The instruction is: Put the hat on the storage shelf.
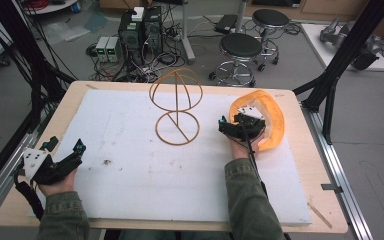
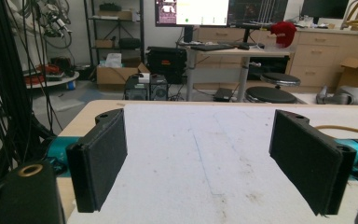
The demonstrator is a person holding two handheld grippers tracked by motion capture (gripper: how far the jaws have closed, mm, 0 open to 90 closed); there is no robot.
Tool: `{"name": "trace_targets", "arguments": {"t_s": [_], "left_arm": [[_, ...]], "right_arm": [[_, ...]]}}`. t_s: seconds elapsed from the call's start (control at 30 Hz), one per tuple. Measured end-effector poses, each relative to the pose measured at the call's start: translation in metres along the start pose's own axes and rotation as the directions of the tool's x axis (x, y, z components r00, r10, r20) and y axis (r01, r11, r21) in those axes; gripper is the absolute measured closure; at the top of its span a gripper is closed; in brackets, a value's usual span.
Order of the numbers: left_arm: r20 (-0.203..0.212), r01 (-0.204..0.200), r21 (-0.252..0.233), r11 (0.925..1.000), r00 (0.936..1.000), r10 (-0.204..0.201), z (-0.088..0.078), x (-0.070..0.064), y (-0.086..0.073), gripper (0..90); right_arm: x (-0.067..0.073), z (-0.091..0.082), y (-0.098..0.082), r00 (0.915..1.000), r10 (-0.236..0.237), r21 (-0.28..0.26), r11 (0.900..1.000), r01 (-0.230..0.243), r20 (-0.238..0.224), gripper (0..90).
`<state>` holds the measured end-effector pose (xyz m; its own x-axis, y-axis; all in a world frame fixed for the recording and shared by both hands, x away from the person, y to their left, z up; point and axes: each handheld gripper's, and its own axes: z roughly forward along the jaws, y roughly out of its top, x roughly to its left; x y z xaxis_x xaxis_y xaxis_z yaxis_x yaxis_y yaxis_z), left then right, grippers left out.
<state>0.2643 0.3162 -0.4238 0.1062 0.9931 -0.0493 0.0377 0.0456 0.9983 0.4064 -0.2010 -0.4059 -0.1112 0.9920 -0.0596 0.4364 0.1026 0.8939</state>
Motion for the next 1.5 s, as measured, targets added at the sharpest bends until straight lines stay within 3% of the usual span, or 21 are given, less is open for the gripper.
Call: {"name": "trace_targets", "arguments": {"t_s": [0.07,0.2,0.23,0.37,0.5,0.67,0.77,0.8,0.83,0.9,0.97,1.2,1.5], "left_arm": [[0.0,-0.001,0.002,1.0,1.0,0.001,-0.001,0.0,0.0,19.3],[0.0,-0.002,0.001,1.0,1.0,0.002,-0.001,0.0,0.0,19.3],[-0.001,-0.002,0.001,1.0,1.0,0.002,0.0,0.0,0.0,19.3],[0.001,-0.008,-0.001,1.0,1.0,0.008,-0.001,-0.001,0.0,19.6],[0.003,-0.012,-0.01,0.9999,0.9999,0.012,-0.001,-0.002,0.0,19.9],[0.002,-0.012,-0.009,0.9999,0.9999,0.012,-0.001,-0.001,0.0,19.9],[0.004,-0.01,-0.009,0.9999,0.9999,0.01,-0.001,-0.001,0.0,19.9],[0.004,-0.01,-0.009,0.9999,0.9999,0.01,-0.001,-0.001,0.0,19.9],[0.004,-0.009,-0.009,0.9999,1.0,0.009,-0.001,-0.002,0.0,19.9],[0.006,-0.011,-0.009,0.9999,0.9999,0.011,-0.001,-0.002,0.0,19.9],[0.007,-0.011,-0.007,0.9999,0.9999,0.011,-0.001,-0.002,0.0,19.9],[0.018,-0.026,-0.001,0.9997,0.9995,0.026,0.0,-0.004,-0.001,19.9],[0.024,-0.029,0.0,0.9996,0.9993,0.029,0.001,-0.006,-0.001,19.9]], "right_arm": [[0.001,0.001,-0.001,0.9994,0.001,0.024,1.0,-0.001,0.035,5.8],[-0.001,0.003,-0.002,0.9982,-0.005,0.061,0.998,0.001,0.059,6.7],[-0.002,0.003,-0.002,0.9976,-0.003,0.07,0.998,-0.002,0.069,11.0],[-0.002,0.001,-0.001,0.9987,-0.013,0.051,0.999,0.01,0.049,17.3],[0.0,-0.002,0.001,0.9981,-0.016,0.028,1.0,0.014,0.06,25.6],[-0.005,-0.002,0.001,0.9984,0.021,0.043,0.999,-0.023,0.052,35.9],[-0.005,-0.003,0.002,0.9995,0.027,0.046,0.999,-0.028,0.018,48.9],[-0.005,-0.003,0.002,0.9995,0.027,0.046,0.999,-0.028,0.018,48.9],[-0.004,-0.004,0.002,0.9991,0.041,0.05,0.998,-0.041,-0.008,63.6],[-0.003,-0.006,0.002,0.9991,0.039,0.046,0.998,-0.038,-0.02,76.0],[-0.001,-0.008,0.003,0.9995,0.025,0.032,0.999,-0.024,-0.021,81.3],[-0.011,-0.014,0.007,0.9951,0.083,0.003,0.997,-0.083,-0.053,85.2],[-0.017,-0.019,0.01,0.9931,0.101,-0.004,0.995,-0.101,-0.061,85.3]]}}
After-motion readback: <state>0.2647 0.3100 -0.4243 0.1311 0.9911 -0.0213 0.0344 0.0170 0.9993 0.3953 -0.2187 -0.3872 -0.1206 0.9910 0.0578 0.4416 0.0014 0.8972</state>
